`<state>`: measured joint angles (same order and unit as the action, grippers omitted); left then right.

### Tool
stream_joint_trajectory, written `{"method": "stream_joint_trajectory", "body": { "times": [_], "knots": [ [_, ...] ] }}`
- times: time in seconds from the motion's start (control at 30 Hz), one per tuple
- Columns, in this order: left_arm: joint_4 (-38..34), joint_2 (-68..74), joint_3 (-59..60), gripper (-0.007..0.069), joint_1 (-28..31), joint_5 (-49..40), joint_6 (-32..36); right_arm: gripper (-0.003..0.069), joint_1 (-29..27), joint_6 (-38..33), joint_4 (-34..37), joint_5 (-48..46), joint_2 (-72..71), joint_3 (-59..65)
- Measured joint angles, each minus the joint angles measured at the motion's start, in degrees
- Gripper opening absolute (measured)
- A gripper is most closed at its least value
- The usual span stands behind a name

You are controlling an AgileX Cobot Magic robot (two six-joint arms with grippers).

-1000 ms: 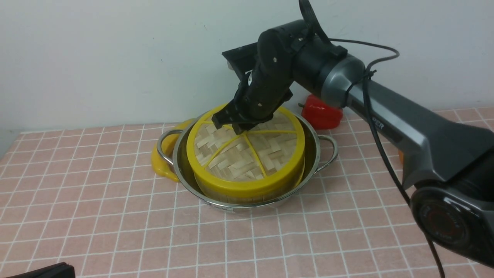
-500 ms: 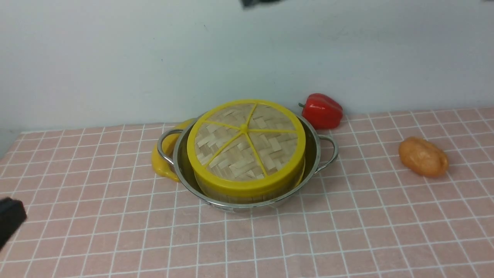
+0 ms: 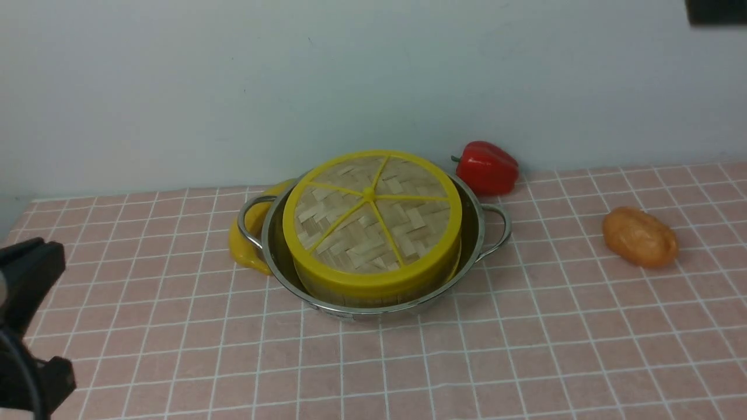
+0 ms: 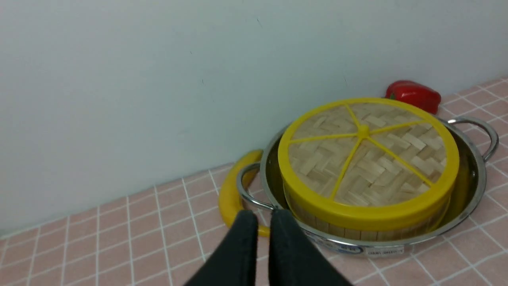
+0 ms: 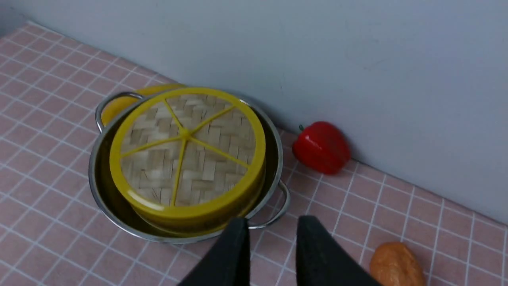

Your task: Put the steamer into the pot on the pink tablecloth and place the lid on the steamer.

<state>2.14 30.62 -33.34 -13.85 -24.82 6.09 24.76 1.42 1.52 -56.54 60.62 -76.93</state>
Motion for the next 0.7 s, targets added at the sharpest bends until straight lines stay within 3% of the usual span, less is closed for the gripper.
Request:
{"method": "stream_joint_trajectory", "body": {
  "times": [0.07,0.1,0.13,0.23,0.33,0.5,0.7],
  "knots": [
    [-0.08,0.69,0.00,0.0043,0.00,0.16,-0.46,0.0154,0.00,0.00,-0.06,4.53,-2.61,6.05],
    [-0.27,1.91,0.00,0.0043,0.00,0.53,-0.90,0.0115,0.00,0.00,-0.17,14.11,-7.10,17.73],
    [-0.26,2.11,0.00,0.0043,0.00,0.58,-0.97,0.0115,0.00,0.00,-0.17,14.11,-7.10,17.73],
    [-0.33,2.95,0.01,0.0043,0.00,0.69,-1.03,0.0015,-0.11,0.86,-0.28,31.44,-11.91,36.06],
    [-0.42,3.06,0.01,0.0048,0.00,0.76,-1.09,-0.0015,-0.17,1.73,-0.22,41.18,-13.58,43.88],
    [-0.42,3.06,0.01,0.0061,0.00,0.76,-1.13,-0.0015,-0.17,2.59,-0.22,47.19,-14.27,46.01],
    [-0.42,3.06,0.01,0.0066,0.00,0.76,-1.13,-0.0005,-0.17,2.63,-0.22,47.95,-14.27,46.07]
  ]
}}
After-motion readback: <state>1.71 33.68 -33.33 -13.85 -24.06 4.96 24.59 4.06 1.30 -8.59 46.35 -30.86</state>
